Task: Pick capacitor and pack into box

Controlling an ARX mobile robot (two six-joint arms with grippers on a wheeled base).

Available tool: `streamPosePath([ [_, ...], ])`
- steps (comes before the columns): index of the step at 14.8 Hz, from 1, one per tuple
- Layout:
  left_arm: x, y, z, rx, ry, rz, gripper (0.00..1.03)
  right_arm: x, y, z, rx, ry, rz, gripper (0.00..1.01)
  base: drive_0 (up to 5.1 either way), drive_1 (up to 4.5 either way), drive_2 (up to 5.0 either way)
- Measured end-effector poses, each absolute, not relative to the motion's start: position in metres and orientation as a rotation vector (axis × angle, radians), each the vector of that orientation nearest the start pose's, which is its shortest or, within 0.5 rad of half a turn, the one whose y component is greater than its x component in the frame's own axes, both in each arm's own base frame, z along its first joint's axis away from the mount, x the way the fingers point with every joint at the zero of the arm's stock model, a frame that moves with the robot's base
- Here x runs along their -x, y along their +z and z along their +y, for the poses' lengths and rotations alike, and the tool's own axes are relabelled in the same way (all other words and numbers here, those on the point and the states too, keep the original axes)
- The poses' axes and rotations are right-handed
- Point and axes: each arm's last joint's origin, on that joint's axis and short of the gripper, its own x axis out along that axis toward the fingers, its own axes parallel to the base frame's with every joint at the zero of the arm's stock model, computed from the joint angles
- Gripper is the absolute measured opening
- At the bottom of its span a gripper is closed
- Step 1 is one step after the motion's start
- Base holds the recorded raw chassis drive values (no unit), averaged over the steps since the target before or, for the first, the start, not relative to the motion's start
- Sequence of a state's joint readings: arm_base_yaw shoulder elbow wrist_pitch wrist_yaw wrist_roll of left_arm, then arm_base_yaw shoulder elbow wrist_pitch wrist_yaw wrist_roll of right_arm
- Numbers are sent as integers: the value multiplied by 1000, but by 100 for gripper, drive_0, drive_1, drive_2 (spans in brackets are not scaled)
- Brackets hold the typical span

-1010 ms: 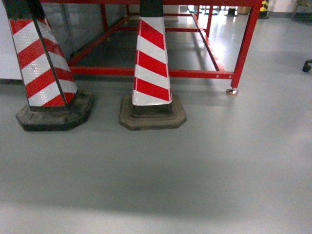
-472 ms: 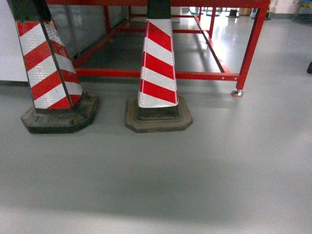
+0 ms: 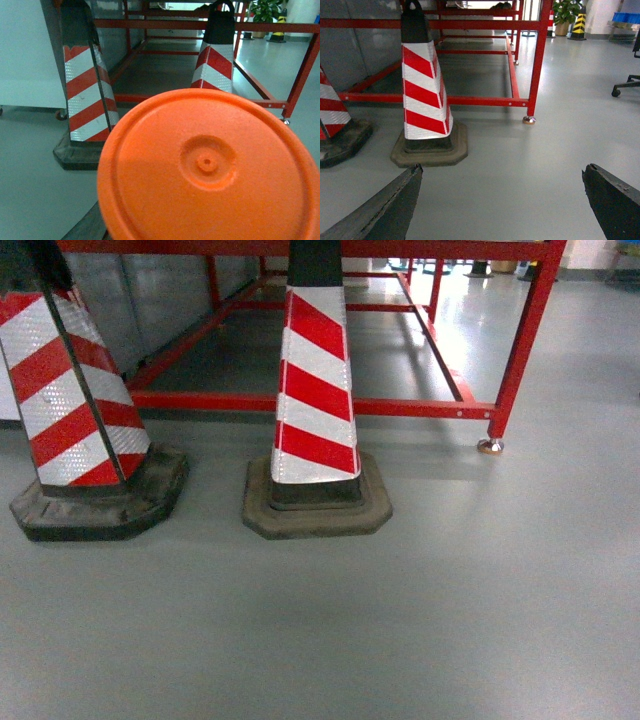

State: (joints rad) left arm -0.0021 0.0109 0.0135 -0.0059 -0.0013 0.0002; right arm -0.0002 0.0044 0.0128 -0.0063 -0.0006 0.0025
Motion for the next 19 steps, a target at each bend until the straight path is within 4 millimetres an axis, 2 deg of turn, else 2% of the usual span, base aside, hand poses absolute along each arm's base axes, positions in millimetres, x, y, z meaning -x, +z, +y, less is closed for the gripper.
streamPosePath([
  [14, -98, 167, 0, 0, -2, 2, 44, -97, 167, 0, -2, 0, -3, 98, 262, 222, -508],
  [17, -98, 167, 0, 0, -2, 2, 44, -97, 167, 0, -2, 0, -4, 98, -2, 364, -367],
  [19, -98, 167, 0, 0, -2, 2, 44, -97, 167, 0, -2, 0, -7, 98, 0, 0, 0],
])
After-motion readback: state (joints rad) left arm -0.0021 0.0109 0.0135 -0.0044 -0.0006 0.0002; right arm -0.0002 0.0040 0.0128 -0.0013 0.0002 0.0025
